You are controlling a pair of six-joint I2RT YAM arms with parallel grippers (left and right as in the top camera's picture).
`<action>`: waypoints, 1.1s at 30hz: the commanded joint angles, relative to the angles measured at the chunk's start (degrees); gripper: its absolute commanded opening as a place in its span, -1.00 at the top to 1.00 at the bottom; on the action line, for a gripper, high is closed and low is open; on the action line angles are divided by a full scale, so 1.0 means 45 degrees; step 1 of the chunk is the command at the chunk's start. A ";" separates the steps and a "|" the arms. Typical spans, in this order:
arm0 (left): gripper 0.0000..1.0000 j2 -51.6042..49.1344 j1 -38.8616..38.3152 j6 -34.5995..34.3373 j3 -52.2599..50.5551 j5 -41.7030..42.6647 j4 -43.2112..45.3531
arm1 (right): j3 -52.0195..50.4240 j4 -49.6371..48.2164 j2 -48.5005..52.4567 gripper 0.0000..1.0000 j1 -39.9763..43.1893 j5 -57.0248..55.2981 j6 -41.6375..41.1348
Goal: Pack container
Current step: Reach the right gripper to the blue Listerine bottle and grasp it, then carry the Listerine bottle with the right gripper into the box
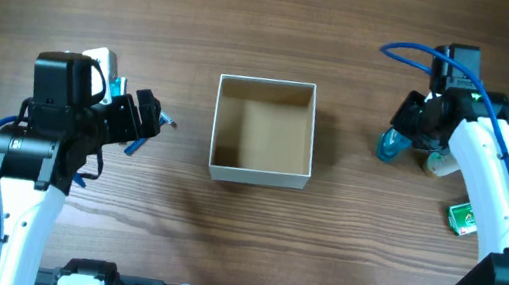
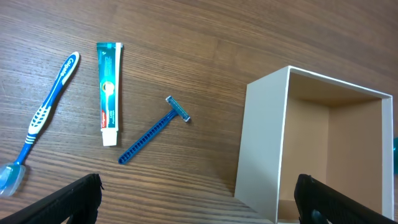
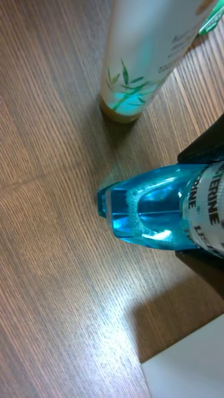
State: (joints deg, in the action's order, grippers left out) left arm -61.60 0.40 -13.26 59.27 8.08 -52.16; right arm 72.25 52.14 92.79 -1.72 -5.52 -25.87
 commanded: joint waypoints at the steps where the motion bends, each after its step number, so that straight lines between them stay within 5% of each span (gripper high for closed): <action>1: -0.99 -0.0015 -0.0068 -0.0160 0.0262 0.0432 -0.0005 | -0.0131 -0.0063 0.0180 0.70 0.0019 -0.0015 0.0092; 7: -0.99 -0.0015 -0.0068 -0.0155 0.0262 0.0432 0.0000 | -0.0131 -0.0209 0.0180 0.91 0.0019 -0.0010 0.0423; 19: -0.99 -0.0015 -0.0068 -0.0155 0.0262 0.0432 0.0000 | 0.0554 -0.0185 -0.0748 0.92 -0.0563 0.0092 0.1841; 33: -0.99 -0.0015 -0.0068 -0.0165 0.0262 0.0427 0.0005 | 0.3099 -0.0296 -0.3662 0.92 -0.6149 -0.0228 0.1744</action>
State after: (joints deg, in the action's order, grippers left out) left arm -61.60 0.40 -13.26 59.27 8.08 -52.16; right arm 81.80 51.81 76.16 -24.14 -5.17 -16.40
